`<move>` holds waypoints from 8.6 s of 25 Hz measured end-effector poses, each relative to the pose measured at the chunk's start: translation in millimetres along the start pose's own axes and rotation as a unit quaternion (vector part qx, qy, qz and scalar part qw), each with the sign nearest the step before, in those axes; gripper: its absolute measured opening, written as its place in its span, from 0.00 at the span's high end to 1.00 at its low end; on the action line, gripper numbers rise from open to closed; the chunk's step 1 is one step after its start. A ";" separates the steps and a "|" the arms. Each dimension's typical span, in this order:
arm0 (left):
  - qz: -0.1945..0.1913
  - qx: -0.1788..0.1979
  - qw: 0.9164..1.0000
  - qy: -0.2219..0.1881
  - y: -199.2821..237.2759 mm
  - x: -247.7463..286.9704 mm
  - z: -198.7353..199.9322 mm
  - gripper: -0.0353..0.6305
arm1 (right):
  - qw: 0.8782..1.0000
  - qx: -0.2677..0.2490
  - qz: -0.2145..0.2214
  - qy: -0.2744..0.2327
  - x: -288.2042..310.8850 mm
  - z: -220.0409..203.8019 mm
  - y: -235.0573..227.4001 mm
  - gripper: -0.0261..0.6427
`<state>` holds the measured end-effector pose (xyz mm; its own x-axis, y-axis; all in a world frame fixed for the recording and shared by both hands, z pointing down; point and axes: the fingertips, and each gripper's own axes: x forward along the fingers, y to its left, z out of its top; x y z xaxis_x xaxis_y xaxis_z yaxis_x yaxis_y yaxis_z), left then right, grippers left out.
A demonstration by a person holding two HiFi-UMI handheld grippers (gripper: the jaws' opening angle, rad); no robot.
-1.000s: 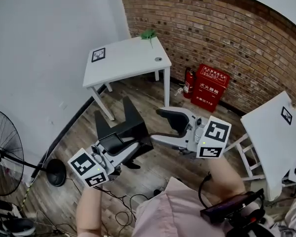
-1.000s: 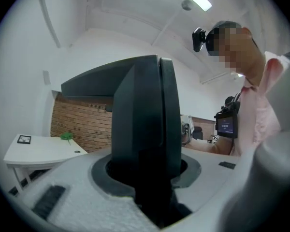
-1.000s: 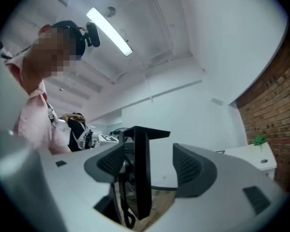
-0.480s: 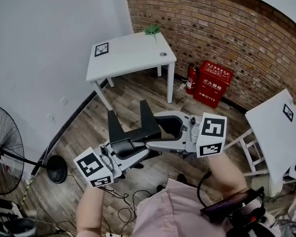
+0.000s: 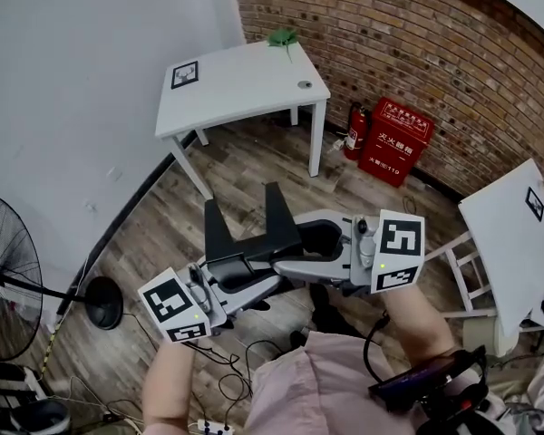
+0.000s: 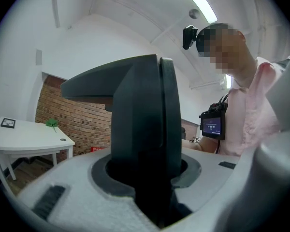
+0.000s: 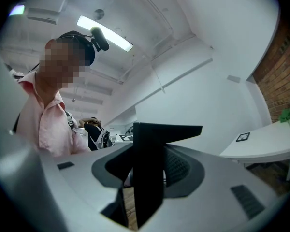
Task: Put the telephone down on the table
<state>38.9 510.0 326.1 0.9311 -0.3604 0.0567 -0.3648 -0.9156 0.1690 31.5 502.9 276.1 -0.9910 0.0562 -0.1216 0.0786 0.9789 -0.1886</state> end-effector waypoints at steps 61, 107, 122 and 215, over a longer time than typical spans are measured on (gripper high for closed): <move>-0.009 -0.077 0.997 0.013 539.5 64.9 55.6 0.70 | 0.997 0.067 -0.038 0.018 103.4 51.1 -541.2 0.69; 0.024 -0.104 0.994 0.037 840.2 206.5 104.6 0.70 | 0.995 0.100 -0.017 -0.003 60.6 113.8 -871.3 0.69; 0.012 -0.156 0.987 0.041 900.8 195.8 77.3 0.70 | 0.988 0.147 -0.041 0.018 86.7 82.0 -932.7 0.68; 0.292 -0.303 0.905 0.067 991.9 96.4 -46.6 0.41 | 0.912 0.320 -0.228 0.119 51.2 -94.1 -1020.6 0.53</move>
<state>-232.7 -424.7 545.0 0.5881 -0.6899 0.4221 -0.7609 -0.2949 0.5780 -109.6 -474.8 554.0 -0.9257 -0.2124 0.3130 -0.3763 0.5998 -0.7062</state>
